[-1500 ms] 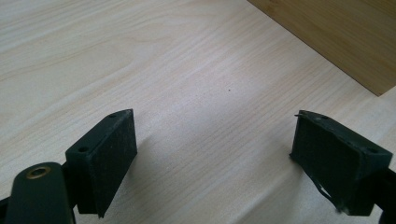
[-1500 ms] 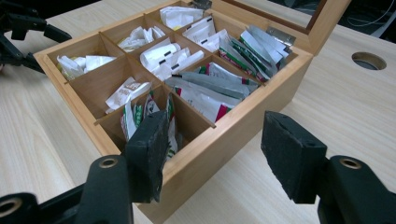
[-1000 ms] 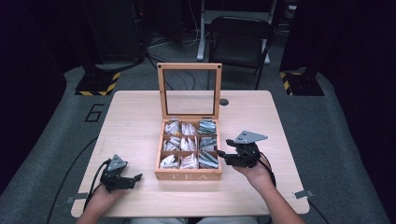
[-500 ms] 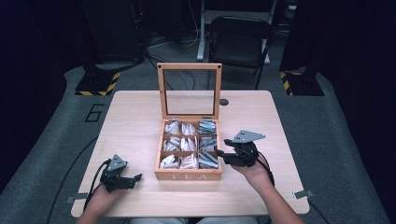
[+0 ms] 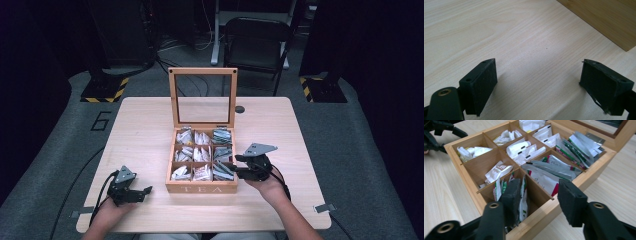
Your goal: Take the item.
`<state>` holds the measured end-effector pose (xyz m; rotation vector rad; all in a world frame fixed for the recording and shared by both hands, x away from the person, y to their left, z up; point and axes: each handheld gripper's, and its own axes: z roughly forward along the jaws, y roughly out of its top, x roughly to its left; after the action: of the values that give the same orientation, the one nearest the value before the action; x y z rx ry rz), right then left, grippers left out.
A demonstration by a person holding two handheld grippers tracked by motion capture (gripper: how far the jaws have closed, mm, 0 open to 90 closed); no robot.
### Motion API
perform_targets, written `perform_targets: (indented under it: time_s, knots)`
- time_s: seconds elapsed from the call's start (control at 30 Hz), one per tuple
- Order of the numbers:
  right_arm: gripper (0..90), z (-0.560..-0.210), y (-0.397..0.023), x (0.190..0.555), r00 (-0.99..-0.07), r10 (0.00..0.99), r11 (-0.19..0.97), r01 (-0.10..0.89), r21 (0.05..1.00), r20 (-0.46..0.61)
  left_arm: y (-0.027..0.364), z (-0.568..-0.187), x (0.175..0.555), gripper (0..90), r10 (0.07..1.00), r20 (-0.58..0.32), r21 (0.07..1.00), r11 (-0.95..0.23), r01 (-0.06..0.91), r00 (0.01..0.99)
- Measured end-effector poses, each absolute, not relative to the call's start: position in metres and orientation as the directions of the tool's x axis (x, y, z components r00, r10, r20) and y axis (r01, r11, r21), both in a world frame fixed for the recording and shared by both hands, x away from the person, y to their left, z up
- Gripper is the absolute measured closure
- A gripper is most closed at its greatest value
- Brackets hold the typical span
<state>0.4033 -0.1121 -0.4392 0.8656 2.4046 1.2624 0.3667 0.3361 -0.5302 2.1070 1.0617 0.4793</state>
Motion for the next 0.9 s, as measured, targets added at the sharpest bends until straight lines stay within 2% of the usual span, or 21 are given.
perform_targets:
  time_s: [0.2, 0.33, 0.47, 0.57, 0.9]
  knots:
    - [62.2, -0.445, -0.108, 0.403, -0.79, 0.612, 0.45, 0.383, 0.807, 0.034, 0.336, -0.53, 0.367, 13.9, 0.805, 0.009, 0.739, -0.405, 0.539, 0.593]
    - [70.4, -0.448, -0.105, 0.403, -0.794, 0.608, 0.473, 0.38, 0.795, 0.018, 0.336, -0.53, 0.367, 13.8, 0.805, 0.007, 0.739, -0.403, 0.539, 0.593]
    - [73.3, -0.448, -0.104, 0.405, -0.795, 0.607, 0.478, 0.379, 0.793, 0.014, 0.336, -0.53, 0.367, 13.8, 0.805, 0.007, 0.739, -0.404, 0.539, 0.593]
    - [79.2, -0.449, -0.102, 0.407, -0.802, 0.598, 0.49, 0.377, 0.786, 0.012, 0.336, -0.53, 0.367, 13.8, 0.805, 0.007, 0.739, -0.404, 0.539, 0.593]
    - [81.4, -0.46, -0.094, 0.41, -0.816, 0.577, 0.525, 0.398, 0.753, 0.029, 0.336, -0.53, 0.367, 13.8, 0.805, 0.007, 0.739, -0.403, 0.539, 0.593]
